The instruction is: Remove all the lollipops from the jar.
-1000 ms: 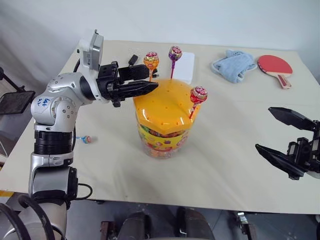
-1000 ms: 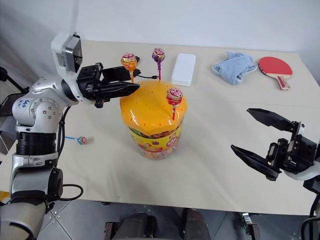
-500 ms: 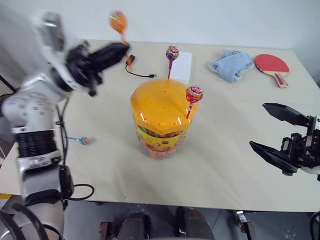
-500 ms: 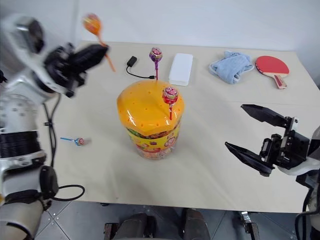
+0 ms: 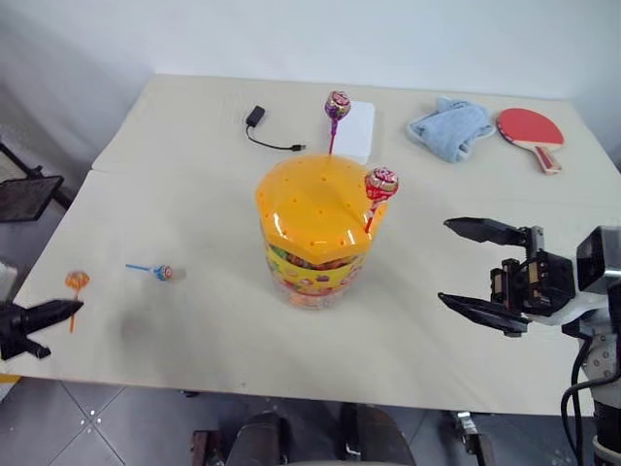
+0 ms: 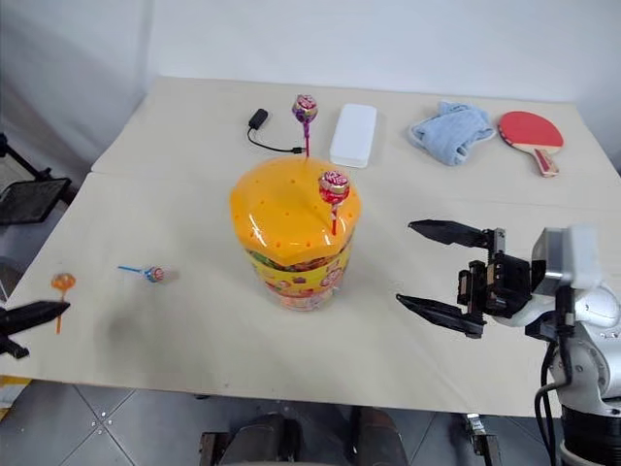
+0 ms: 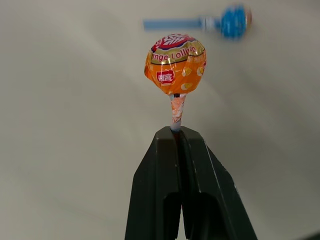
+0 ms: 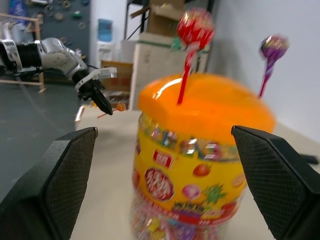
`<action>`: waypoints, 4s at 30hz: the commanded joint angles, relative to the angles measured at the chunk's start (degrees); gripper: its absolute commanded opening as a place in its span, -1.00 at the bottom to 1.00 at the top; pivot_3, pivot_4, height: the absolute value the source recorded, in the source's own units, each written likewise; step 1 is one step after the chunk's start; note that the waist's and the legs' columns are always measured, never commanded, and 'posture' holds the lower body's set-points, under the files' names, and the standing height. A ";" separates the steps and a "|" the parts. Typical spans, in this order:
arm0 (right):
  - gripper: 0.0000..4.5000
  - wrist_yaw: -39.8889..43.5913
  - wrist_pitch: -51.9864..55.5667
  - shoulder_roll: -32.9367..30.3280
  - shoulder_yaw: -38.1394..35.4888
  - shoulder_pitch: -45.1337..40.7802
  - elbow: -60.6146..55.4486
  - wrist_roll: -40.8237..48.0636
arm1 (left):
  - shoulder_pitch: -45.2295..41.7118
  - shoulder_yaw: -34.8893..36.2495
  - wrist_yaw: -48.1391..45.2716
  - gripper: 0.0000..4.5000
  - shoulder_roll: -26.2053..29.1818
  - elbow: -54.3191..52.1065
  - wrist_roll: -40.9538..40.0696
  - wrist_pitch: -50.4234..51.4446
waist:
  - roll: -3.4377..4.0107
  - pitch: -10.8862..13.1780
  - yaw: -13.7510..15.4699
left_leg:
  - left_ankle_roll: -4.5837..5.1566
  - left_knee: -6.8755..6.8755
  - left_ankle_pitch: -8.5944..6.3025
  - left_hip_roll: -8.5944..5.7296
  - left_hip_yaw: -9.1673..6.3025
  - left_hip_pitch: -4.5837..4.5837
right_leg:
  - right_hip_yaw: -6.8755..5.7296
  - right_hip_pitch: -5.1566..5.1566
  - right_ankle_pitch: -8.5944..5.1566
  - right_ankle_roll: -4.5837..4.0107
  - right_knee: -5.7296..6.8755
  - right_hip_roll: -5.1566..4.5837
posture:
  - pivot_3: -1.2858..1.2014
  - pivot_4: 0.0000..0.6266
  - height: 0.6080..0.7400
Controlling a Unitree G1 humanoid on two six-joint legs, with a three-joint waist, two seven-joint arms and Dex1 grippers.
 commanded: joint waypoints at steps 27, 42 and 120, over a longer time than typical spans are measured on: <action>1.00 -13.79 13.20 -0.37 3.28 -10.29 -9.24 5.64 | -15.93 0.99 -13.04 0.56 -1.15 -8.59 -16.64 -13.19 | 0.20 -0.01 -1.00 | -0.07 -0.05 -0.04 0.00 0.02 0.06 | -0.09 -0.08 -0.06 -0.12 0.16 -0.10 | 0.03 -0.52 1.00; 0.59 -19.75 16.24 5.91 13.13 -18.60 -7.91 -1.07 | -29.80 -12.71 -9.51 0.57 -6.48 -16.23 -23.51 -13.75 | 0.21 -0.02 -1.76 | -0.01 0.07 0.00 0.11 0.18 -0.04 | -0.09 -0.08 -0.02 -0.03 0.30 0.40 | 0.03 -0.52 1.00; 0.07 -25.16 37.52 18.93 18.78 -55.47 24.61 -13.40 | -26.19 -9.80 -4.23 0.57 -10.52 -12.21 -25.01 -16.05 | 0.39 0.08 -2.83 | -0.19 0.07 0.10 0.21 0.19 -0.13 | -0.10 -0.20 -0.01 -0.06 0.41 0.55 | 0.03 -0.52 1.00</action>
